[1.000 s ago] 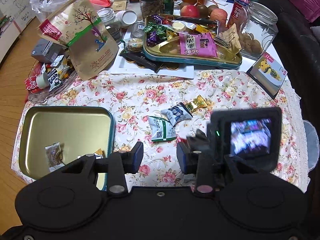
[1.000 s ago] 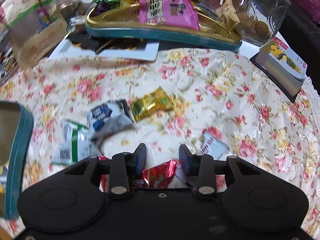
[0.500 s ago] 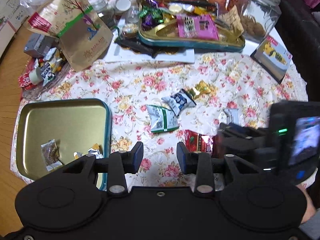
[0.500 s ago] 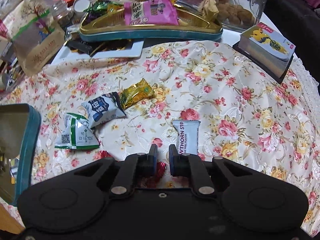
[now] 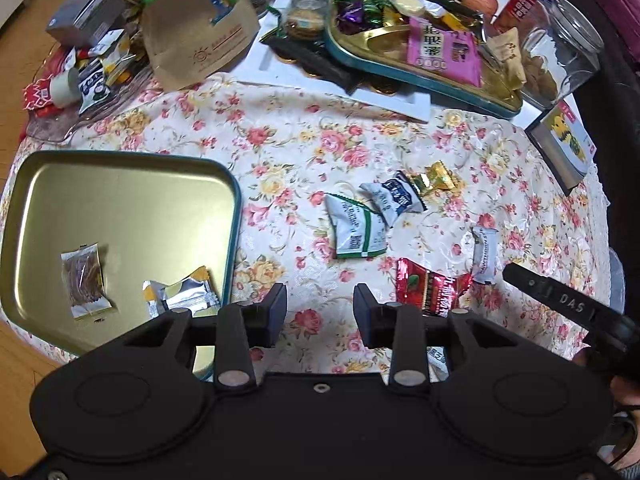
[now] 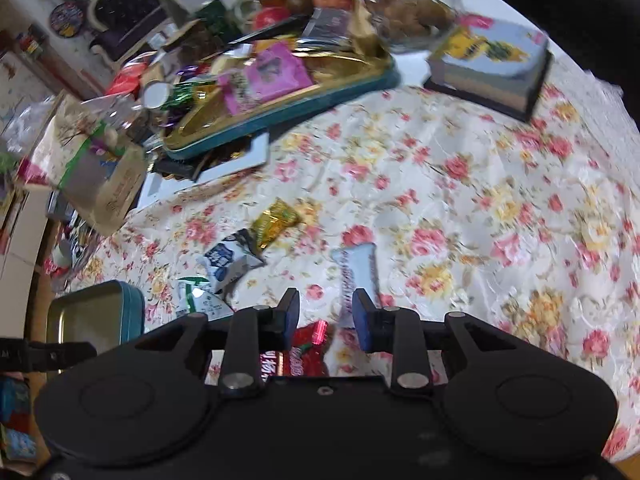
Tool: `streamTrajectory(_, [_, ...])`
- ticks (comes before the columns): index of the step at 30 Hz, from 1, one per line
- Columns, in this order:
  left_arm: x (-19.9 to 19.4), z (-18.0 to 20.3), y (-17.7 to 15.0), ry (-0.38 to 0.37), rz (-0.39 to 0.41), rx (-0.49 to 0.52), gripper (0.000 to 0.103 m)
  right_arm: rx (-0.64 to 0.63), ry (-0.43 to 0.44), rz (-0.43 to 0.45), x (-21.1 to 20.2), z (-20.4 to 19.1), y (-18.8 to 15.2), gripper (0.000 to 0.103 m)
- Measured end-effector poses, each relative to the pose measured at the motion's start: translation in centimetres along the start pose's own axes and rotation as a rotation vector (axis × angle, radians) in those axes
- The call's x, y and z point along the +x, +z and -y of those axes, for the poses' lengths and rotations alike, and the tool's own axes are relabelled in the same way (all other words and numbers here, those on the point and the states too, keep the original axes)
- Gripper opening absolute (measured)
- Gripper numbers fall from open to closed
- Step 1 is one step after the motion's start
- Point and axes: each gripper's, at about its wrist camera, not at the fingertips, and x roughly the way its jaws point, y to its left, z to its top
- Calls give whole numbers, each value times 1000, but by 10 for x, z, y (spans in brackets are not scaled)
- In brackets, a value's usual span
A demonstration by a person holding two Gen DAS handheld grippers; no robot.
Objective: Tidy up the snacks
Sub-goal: 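Lower left gripper toward green-white packet while right gripper grasps white hawthorn-strip bar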
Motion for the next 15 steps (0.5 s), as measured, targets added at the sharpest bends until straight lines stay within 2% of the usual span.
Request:
streamTrajectory(3, [3, -1, -2, 3, 5, 19, 44, 153, 2, -58, 12, 19, 0, 35])
streamTrajectory(5, [3, 0, -2, -3, 16, 33, 44, 232, 7, -60, 18, 27, 1, 35])
streamTrajectory(9, [5, 1, -2, 0, 25, 54, 44, 187, -38, -41, 19, 16, 1, 35])
streamTrajectory(13, [9, -6, 1, -24, 6, 21, 44, 133, 49, -87, 19, -2, -3, 35])
streamTrajectory(15, [10, -8, 0, -11, 3, 4, 44, 123, 54, -88, 20, -8, -5, 36])
